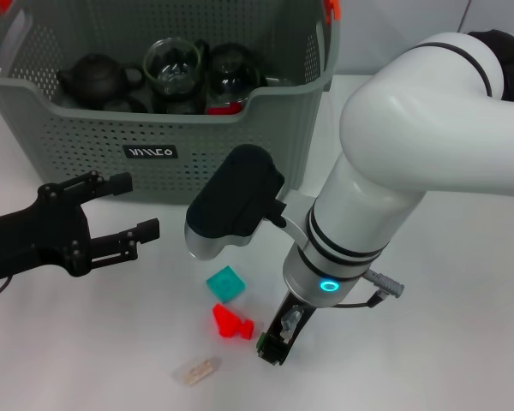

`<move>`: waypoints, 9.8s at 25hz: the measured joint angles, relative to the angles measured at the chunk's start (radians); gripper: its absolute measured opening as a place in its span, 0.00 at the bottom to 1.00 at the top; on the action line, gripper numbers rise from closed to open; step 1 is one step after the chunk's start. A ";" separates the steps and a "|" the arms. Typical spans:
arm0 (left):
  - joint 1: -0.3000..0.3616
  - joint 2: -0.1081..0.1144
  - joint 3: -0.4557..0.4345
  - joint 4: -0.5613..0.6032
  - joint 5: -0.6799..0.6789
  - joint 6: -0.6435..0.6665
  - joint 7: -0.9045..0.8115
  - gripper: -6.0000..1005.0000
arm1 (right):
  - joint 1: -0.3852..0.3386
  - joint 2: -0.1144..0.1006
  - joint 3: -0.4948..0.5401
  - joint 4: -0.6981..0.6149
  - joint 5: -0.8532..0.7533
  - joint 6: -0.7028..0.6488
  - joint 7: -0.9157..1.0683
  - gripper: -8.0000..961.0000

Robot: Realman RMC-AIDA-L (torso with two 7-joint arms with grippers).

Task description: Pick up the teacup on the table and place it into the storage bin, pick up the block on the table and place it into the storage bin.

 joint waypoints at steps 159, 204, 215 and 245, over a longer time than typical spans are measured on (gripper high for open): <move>-0.097 0.016 0.115 -0.039 -0.036 -0.056 0.064 0.81 | -0.600 -0.058 1.034 -0.072 0.473 -0.357 -1.406 0.96; -0.201 -0.061 0.989 0.679 0.453 -0.188 -1.164 0.75 | -0.460 -0.152 1.175 0.089 0.250 -0.453 -1.256 0.97; -0.253 -0.061 1.132 0.662 0.566 -0.208 -1.434 0.74 | -0.449 -0.150 1.182 0.089 0.224 -0.452 -1.257 0.97; -0.327 -0.063 1.324 0.415 0.622 -0.413 -1.647 0.69 | -0.428 -0.146 1.175 0.089 0.168 -0.452 -1.283 0.97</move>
